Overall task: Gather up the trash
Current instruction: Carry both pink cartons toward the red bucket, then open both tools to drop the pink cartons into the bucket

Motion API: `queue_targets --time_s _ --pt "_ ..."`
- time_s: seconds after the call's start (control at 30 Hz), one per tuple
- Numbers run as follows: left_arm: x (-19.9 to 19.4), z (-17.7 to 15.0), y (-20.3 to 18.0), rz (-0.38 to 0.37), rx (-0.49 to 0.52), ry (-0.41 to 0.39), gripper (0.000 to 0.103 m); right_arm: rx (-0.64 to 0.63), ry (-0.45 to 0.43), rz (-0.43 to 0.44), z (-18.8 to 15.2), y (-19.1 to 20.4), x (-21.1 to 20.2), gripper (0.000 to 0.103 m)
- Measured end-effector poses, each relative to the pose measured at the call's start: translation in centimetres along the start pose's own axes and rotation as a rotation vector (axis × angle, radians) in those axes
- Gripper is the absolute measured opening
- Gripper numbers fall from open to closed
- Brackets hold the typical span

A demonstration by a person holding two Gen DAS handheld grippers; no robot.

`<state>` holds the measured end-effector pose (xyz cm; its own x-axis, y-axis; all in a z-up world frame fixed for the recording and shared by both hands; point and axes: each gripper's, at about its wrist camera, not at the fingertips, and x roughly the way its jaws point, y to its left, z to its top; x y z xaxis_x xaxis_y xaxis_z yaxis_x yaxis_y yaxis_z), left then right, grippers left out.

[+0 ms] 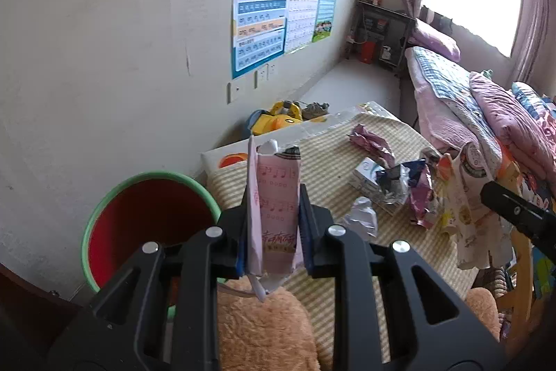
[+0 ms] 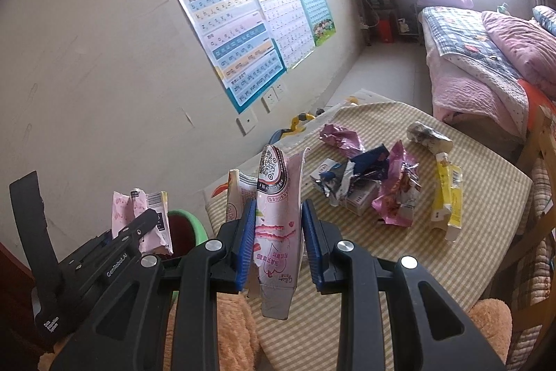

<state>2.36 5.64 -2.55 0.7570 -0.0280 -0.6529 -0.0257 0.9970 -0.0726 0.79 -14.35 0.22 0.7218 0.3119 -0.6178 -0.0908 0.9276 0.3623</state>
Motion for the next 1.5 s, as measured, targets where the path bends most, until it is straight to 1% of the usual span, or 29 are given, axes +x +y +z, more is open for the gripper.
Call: queue_targets --time_s 0.47,0.67,0.93,1.07,1.4,1.5 --pt "0.1 -0.3 4.8 0.076 -0.081 0.001 0.023 -0.069 0.036 0.034 0.4 3.6 2.3 0.026" --pt "0.3 -0.7 7.3 0.108 -0.121 0.012 0.023 -0.114 0.059 0.056 0.3 6.0 3.7 0.026" --pt "0.7 -1.4 11.4 0.175 -0.183 0.047 0.023 -0.165 0.111 0.093 -0.7 9.0 6.5 0.026" --pt "1.0 -2.0 13.1 0.189 -0.216 0.070 0.023 -0.196 0.132 0.110 -1.1 10.6 7.7 0.026" --pt "1.9 -2.8 15.5 0.197 -0.252 0.106 0.023 -0.248 0.188 0.197 -1.2 15.4 11.3 0.026" --pt "2.2 -3.0 16.0 0.199 -0.263 0.119 0.023 -0.265 0.203 0.208 -1.3 16.7 12.2 0.026"
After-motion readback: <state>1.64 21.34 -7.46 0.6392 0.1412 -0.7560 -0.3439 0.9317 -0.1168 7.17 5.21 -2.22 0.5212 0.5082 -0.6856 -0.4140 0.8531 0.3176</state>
